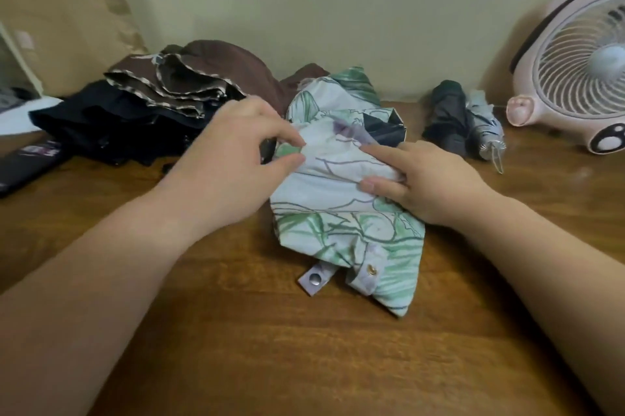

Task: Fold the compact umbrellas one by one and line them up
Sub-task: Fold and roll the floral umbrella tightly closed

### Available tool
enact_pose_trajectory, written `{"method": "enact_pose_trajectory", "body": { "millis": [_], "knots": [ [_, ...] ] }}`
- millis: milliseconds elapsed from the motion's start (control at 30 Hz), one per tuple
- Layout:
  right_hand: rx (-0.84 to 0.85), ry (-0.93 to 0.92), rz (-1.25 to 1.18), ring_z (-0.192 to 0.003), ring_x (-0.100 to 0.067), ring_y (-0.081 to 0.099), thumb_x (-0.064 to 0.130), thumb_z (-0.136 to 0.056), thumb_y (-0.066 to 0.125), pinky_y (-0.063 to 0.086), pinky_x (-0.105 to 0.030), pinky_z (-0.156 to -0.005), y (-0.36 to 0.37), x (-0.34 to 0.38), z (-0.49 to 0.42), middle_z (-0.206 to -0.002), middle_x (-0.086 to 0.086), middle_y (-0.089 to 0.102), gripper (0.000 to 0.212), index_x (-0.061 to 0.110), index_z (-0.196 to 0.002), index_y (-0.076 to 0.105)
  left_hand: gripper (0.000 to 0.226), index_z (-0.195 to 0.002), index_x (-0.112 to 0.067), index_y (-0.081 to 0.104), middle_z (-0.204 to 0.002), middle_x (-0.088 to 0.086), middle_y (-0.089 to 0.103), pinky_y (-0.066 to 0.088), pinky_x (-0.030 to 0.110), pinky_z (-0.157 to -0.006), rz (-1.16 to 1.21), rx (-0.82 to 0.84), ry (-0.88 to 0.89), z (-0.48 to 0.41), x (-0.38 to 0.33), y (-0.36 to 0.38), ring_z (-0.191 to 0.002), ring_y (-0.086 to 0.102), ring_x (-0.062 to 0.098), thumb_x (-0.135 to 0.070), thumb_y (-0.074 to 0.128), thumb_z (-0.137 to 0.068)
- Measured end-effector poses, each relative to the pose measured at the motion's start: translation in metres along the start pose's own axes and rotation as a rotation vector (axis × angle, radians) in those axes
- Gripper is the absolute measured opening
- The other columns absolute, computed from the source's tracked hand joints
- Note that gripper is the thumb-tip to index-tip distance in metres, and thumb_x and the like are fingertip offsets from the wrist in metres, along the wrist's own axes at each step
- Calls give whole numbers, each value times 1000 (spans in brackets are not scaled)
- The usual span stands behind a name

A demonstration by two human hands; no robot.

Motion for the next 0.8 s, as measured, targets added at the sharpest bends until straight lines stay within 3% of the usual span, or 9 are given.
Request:
{"method": "enact_pose_trajectory", "body": {
  "millis": [100,233,300,433,500,567,667,733,800],
  "knots": [
    [8,-5,20,-96,-13,46,92,-77,33,39,-36,-68,3,-2,0,-100,12,51,84,54,-152,26,34,-73,-28,71,-69,-2,67,43,22,-58,128,-20,-229,34,-9,-38,-59,57,13,-62,73,-73],
    [-4,2,36,-108,-18,50,98,-72,31,39,-37,-70,8,-2,-7,-109,11,53,87,58,-149,21,50,-87,-45,69,-69,-2,71,58,44,-64,316,306,-460,80,-20,-14,-62,66,22,-72,72,-46],
    [-8,9,22,-110,-20,50,98,-72,29,42,-38,-73,8,-1,-6,-110,10,54,86,59,-148,22,52,-89,-39,72,-69,-5,71,58,40,-64,343,295,-492,89,-21,2,-59,64,17,-69,78,-48],
    [-25,12,-10,-107,-21,51,97,-72,28,46,-40,-77,7,3,-1,-103,10,53,83,60,-146,24,20,-81,-30,77,-59,-5,59,40,23,-53,318,122,-463,86,-19,17,-52,45,6,-47,83,-74],
    [-37,7,-11,-107,-21,51,96,-72,27,43,-39,-76,7,3,1,-102,10,52,82,60,-146,26,14,-86,-25,81,-70,-5,63,35,17,-46,533,102,-461,82,-20,20,-49,41,5,-38,80,-80],
    [-47,0,-11,-109,-21,51,95,-69,21,40,-37,-75,7,3,1,-104,9,53,86,59,-147,26,13,-87,-18,83,-72,1,63,27,16,-42,954,127,-561,82,-21,26,-47,34,5,-28,75,-82],
    [-58,6,-22,-111,-22,52,95,-67,15,38,-36,-74,7,2,0,-107,8,55,90,58,-148,28,20,-68,-22,77,-59,-8,33,26,21,-50,1465,132,-717,84,-25,32,-51,30,7,-22,69,-87],
    [-55,8,-29,-110,-22,52,96,-70,21,43,-37,-76,7,2,-1,-107,8,56,87,58,-148,29,14,-81,-23,79,-64,-6,47,39,28,-64,1434,92,-712,86,-24,34,-63,49,10,-24,67,-88],
    [-52,-6,-14,-109,-22,52,95,-72,24,45,-38,-76,7,3,-2,-107,8,56,86,57,-149,28,27,-109,-21,74,-91,-2,74,48,36,-85,1173,63,-620,90,-25,33,-95,70,16,-30,68,-85]
  ]
}}
Point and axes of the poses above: each hand's wrist, its own z-axis away from the middle knuckle, its own y-axis out of the palm, x = y × z, the point moved 5 cm from there along -z, towards the middle knuckle
